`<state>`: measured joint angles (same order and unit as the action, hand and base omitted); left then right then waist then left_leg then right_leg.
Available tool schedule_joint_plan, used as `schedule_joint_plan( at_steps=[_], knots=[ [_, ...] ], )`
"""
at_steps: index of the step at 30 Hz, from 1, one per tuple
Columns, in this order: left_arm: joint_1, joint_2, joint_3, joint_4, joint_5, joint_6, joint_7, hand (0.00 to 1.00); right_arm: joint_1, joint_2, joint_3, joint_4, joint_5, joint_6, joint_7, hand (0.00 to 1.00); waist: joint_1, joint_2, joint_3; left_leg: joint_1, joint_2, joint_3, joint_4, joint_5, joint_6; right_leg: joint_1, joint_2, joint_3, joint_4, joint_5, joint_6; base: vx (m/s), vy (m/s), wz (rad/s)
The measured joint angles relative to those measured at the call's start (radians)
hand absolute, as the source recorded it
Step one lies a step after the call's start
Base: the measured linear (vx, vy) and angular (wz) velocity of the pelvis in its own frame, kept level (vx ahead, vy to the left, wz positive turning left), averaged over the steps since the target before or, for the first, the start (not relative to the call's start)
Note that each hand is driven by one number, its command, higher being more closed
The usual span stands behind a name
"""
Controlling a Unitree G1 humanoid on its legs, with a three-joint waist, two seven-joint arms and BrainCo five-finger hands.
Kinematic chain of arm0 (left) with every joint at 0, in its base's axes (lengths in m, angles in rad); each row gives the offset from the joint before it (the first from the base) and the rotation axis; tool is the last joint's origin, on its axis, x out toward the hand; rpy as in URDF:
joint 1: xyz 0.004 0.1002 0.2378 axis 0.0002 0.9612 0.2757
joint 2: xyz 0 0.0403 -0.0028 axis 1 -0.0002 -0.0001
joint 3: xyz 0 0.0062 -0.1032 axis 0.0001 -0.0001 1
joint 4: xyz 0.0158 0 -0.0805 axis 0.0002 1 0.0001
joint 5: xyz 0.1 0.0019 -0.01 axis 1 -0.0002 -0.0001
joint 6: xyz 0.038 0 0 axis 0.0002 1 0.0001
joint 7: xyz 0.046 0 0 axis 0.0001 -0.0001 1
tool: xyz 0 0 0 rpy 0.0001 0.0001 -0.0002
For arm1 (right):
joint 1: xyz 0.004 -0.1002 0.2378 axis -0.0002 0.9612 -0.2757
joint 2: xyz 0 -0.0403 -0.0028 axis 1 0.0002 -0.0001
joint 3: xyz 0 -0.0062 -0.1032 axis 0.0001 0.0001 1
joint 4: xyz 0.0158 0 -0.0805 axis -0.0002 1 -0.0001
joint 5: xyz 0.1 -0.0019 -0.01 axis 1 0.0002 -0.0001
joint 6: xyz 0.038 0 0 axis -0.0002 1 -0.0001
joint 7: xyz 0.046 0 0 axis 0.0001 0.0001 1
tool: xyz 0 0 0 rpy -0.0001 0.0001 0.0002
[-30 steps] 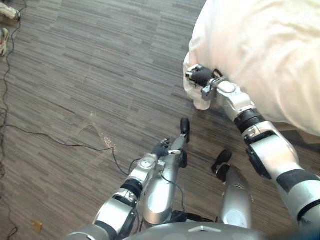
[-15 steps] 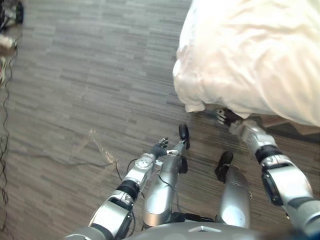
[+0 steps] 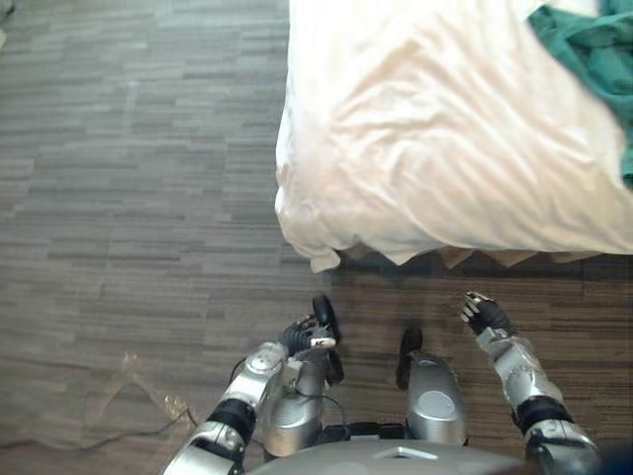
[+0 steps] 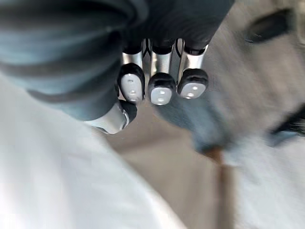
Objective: Tidy the bed and pick cloth on bed and put in laundry
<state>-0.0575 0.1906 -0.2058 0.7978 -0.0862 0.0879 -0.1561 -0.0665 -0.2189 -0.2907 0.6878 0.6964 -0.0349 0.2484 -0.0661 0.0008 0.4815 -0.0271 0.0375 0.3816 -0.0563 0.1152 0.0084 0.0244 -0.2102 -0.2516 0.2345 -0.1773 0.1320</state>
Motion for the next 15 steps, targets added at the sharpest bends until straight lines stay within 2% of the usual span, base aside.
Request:
schedule_joint_plan(
  at_steps=[2, 5, 8, 10, 15],
  knots=[
    [0.039, 0.013, 0.021, 0.0, 0.0, 0.01, 0.001, 0.0, 0.053, 0.018, -0.056, -0.104, 0.001, -0.023, -0.009, 1.0, 0.0, -0.017, -0.047, 0.022, -0.005, 0.023, -0.025, -0.001, 0.0, 0.004, 0.0, 0.023, -0.017, 0.003, 0.001, 0.08, 0.033, -0.37],
    [0.082, 0.02, 0.041, 0.001, 0.004, 0.014, 0.002, 0.0, 0.113, 0.022, -0.094, -0.284, -0.001, -0.033, -0.009, 1.0, -0.003, -0.031, -0.095, 0.067, -0.012, 0.043, -0.042, -0.006, -0.003, 0.03, -0.002, 0.043, -0.034, 0.01, 0.006, 0.05, 0.046, -0.27],
    [0.101, 0.02, 0.06, 0.011, 0.043, 0.013, 0.013, 0.0, 0.106, 0.022, -0.088, -0.428, -0.017, -0.033, 0.049, 1.0, -0.006, -0.036, -0.129, 0.096, -0.019, 0.048, -0.048, -0.011, -0.003, 0.059, -0.006, 0.048, -0.052, 0.01, 0.006, -0.02, 0.041, -0.13],
    [0.117, 0.02, 0.062, 0.015, 0.038, 0.011, 0.037, 0.0, 0.08, 0.02, -0.04, -0.486, -0.052, -0.033, 0.098, 1.0, -0.003, -0.033, -0.16, 0.102, -0.022, 0.046, -0.048, -0.011, -0.003, 0.068, -0.008, 0.047, -0.059, 0.011, 0.006, -0.03, 0.04, -0.01],
    [0.115, 0.018, 0.091, 0.053, 0.056, 0.0, 0.053, 0.0, -0.049, 0.004, 0.143, -0.507, -0.093, 0.001, 0.184, 1.0, 0.006, -0.036, -0.173, 0.123, -0.034, 0.016, -0.048, -0.016, 0.001, 0.106, -0.019, 0.025, -0.062, 0.011, 0.007, -0.02, 0.037, 0.11]
  ],
)
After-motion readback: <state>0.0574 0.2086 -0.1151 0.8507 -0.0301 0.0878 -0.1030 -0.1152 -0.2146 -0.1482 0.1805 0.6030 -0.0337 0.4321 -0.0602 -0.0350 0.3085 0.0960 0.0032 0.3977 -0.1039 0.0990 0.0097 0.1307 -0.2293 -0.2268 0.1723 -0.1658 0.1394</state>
